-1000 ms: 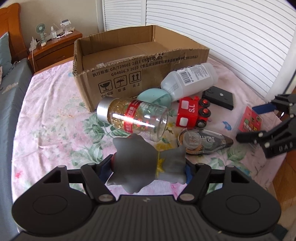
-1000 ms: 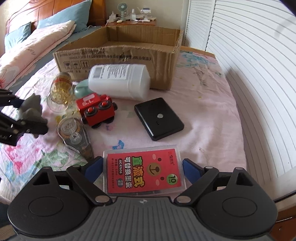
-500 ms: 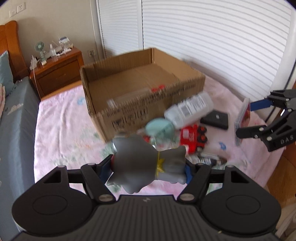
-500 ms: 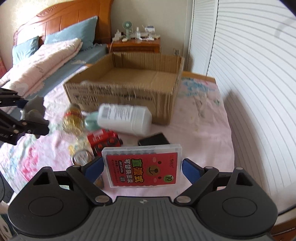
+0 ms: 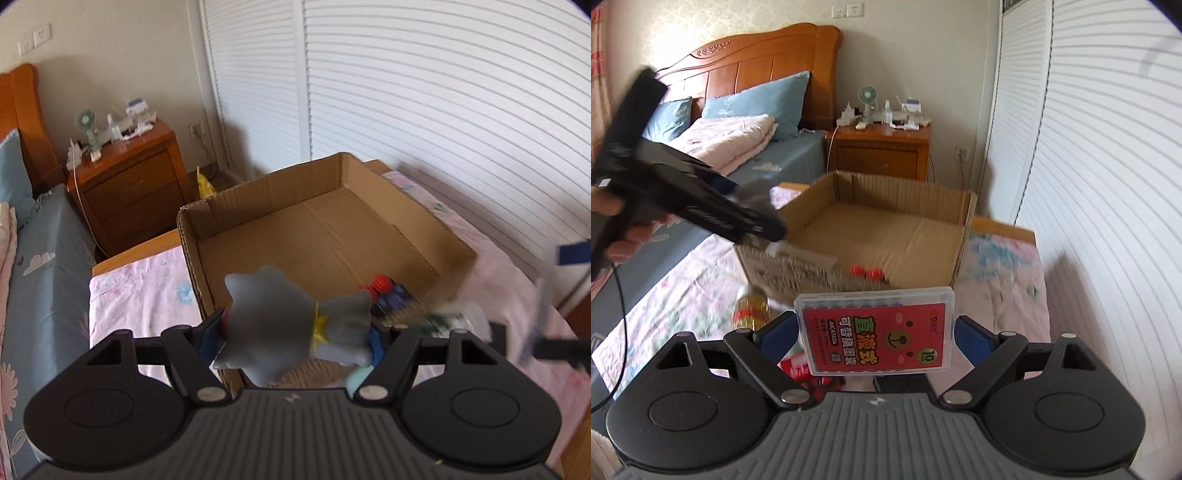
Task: Organize rigid objects
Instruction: 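Carry the elephant into the box and open the left tool while the right tool drops the card pack there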
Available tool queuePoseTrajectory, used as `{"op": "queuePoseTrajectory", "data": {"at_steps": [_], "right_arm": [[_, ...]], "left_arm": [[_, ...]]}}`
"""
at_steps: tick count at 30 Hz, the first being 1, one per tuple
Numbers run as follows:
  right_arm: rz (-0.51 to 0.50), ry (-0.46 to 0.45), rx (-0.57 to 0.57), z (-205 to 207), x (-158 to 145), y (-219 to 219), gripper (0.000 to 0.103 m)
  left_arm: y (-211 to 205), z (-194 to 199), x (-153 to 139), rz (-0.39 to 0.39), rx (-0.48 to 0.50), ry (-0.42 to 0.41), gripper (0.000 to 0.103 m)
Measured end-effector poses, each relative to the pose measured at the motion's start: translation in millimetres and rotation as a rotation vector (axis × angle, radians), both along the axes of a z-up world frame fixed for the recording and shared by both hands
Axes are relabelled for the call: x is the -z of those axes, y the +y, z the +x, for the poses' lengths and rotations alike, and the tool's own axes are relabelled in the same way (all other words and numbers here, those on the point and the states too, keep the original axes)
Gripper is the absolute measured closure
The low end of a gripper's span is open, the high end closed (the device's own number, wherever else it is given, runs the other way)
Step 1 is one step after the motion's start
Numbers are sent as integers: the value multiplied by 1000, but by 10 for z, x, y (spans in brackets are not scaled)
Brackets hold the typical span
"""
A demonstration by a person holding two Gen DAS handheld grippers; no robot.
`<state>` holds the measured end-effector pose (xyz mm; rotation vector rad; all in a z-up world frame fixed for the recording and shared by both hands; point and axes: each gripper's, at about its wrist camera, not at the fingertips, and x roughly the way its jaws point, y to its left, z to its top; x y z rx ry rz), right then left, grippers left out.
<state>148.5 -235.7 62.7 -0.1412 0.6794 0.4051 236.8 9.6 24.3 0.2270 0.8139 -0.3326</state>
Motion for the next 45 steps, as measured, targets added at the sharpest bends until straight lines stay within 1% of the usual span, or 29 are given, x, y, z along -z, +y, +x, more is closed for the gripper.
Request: {"op": "queuePoseTrajectory", "data": {"at_steps": [3, 6, 8, 9, 10, 11, 13, 17, 21, 25, 29, 31, 33, 36, 39, 40, 41, 43, 45], "right_arm": [[7, -9, -4, 96, -75, 23, 9], [-3, -16, -4, 179, -119, 46, 9], [-9, -17, 0, 215, -126, 61, 9], [-9, -15, 3, 232, -129, 65, 9], [-6, -12, 6, 252, -130, 69, 9], [-3, -7, 8, 268, -125, 69, 9], [-2, -1, 12, 283, -119, 78, 9], [-12, 7, 8, 313, -104, 120, 9], [-18, 20, 4, 413, -111, 172, 9], [-18, 41, 18, 598, -138, 223, 9], [2, 72, 39, 844, -163, 261, 9], [5, 96, 47, 992, -164, 295, 9], [-6, 111, 56, 1150, -158, 343, 9], [-29, 125, 70, 1385, -133, 426, 9], [-52, 134, 102, 1658, -95, 519, 9], [-49, 140, 117, 1753, -76, 527, 8], [-35, 147, 128, 1838, -56, 530, 1], [7, 147, 158, 1951, -23, 505, 0], [16, 178, 196, 2047, 23, 481, 0]], "left_arm": [[-42, 254, 51, 12, -23, 18, 31], [-82, 458, 79, 13, -55, 19, 30], [-94, 598, 88, -1, -75, -8, 22], [-94, 663, 102, 2, -101, -12, 7], [-84, 708, 115, 4, -134, -16, 2], [-66, 723, 122, -7, -150, -29, 2], [-19, 713, 131, -42, -144, -37, 2], [55, 526, 100, -76, -131, -45, 2], [112, 242, 30, -66, -141, -97, 2], [177, -31, -21, -53, -141, -119, 1], [257, -307, -2, -12, -204, -138, 1], [298, -468, 28, -10, -226, -150, 1], [355, -610, 50, -29, -253, -160, 1], [488, -764, 66, -73, -323, -172, 1], [597, -825, 74, -94, -357, -171, 1], [618, -842, 86, -98, -361, -170, 1], [632, -855, 96, -101, -362, -167, 1], [649, -873, 105, -105, -360, -164, 1], [649, -898, 122, -109, -349, -161, 1]]}}
